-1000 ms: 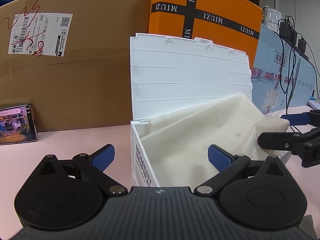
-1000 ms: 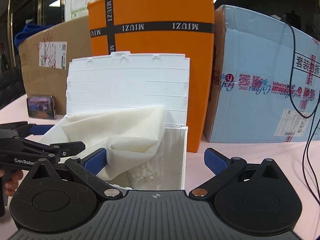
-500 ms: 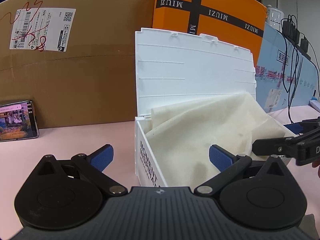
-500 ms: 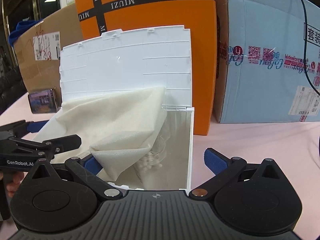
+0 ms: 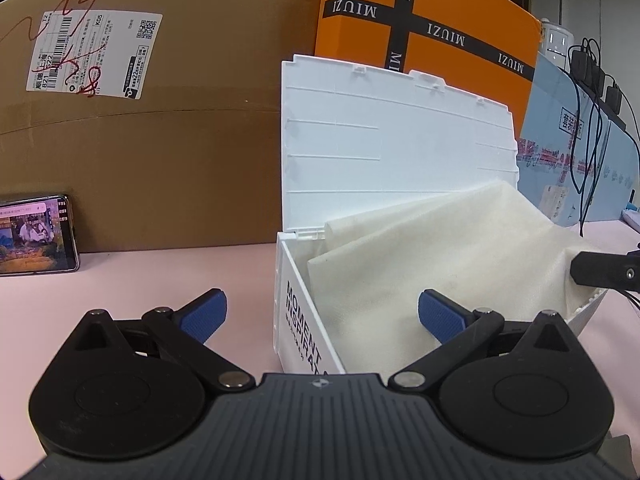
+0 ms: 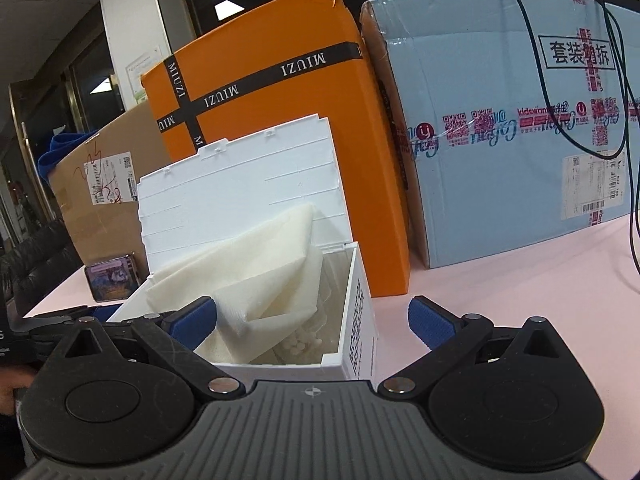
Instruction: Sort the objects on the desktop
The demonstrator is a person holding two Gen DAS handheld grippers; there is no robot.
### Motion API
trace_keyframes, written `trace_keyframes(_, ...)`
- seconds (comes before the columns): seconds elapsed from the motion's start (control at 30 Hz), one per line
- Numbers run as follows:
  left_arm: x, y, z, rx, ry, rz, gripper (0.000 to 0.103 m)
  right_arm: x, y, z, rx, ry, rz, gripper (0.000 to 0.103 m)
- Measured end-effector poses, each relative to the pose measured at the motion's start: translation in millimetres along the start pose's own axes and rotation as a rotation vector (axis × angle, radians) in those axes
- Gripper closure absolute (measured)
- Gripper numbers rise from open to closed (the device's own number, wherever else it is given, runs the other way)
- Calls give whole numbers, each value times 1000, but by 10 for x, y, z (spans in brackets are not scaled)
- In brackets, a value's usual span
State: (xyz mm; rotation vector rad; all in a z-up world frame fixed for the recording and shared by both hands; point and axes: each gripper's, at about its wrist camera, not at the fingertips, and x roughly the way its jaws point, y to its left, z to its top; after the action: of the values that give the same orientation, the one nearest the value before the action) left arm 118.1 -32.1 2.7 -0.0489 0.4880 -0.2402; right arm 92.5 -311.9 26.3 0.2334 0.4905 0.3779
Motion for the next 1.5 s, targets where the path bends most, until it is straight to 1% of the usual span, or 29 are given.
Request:
trace_keyframes(0.13, -15, -15, 1, 9, -2, 14, 0, -42, -73, -4, 15, 28, 28, 0)
trace_keyframes(0.2, -24, -21, -1, 11, -6, 9, 0, -89, -107, -14, 33, 9, 53, 0)
trace_keyframes(0.27, -29, -24, 0, 10, -9, 3, 0, -154, -155, -15, 67, -28, 85, 0)
trace_keyframes(0.33, -45, -31, 6, 12, -17, -1, 0, -181, -158, -8, 65, -46, 44, 0)
trace_keyframes(0.37, -58, -36, 9, 12, -23, -8, 0, -167, -141, -8, 50, -44, -5, 0)
trace_keyframes(0.43, -90, -54, 17, 15, -35, -23, 0, -115, -107, -14, 25, -30, -61, 0)
trace_keyframes(0.63, -149, -109, 31, 29, -60, -49, 0, 29, 15, -46, -25, -9, -111, 0)
trace_keyframes(0.67, -151, -108, 29, 27, -62, -52, 0, 43, 7, -61, -21, -4, -104, 0)
trace_keyframes(0.77, -165, -96, 21, 12, -76, -56, 0, 15, -58, -92, 18, -29, -67, 0)
trace_keyframes(0.9, -210, -65, 8, -14, -111, -65, 0, -111, -117, -150, 59, -105, -12, 0)
trace_keyframes(0.97, -239, -47, -8, -28, -130, -76, 0, -170, -137, -190, 71, -131, -5, 0)
trace_keyframes(1.03, -264, -33, -30, -34, -139, -70, 0, -225, -155, -237, 76, -154, -1, 0)
trace_keyframes(1.17, -353, 2, -98, -53, -144, -68, 0, -331, -200, -327, 93, -164, -4, 0)
trace_keyframes(1.27, -437, 18, -183, -64, -122, -63, 0, -408, -243, -398, 108, -161, -8, 0)
trace_keyframes(1.5, -760, 55, -336, -111, -131, -66, 0, -494, -272, -472, 131, -139, -3, 0)
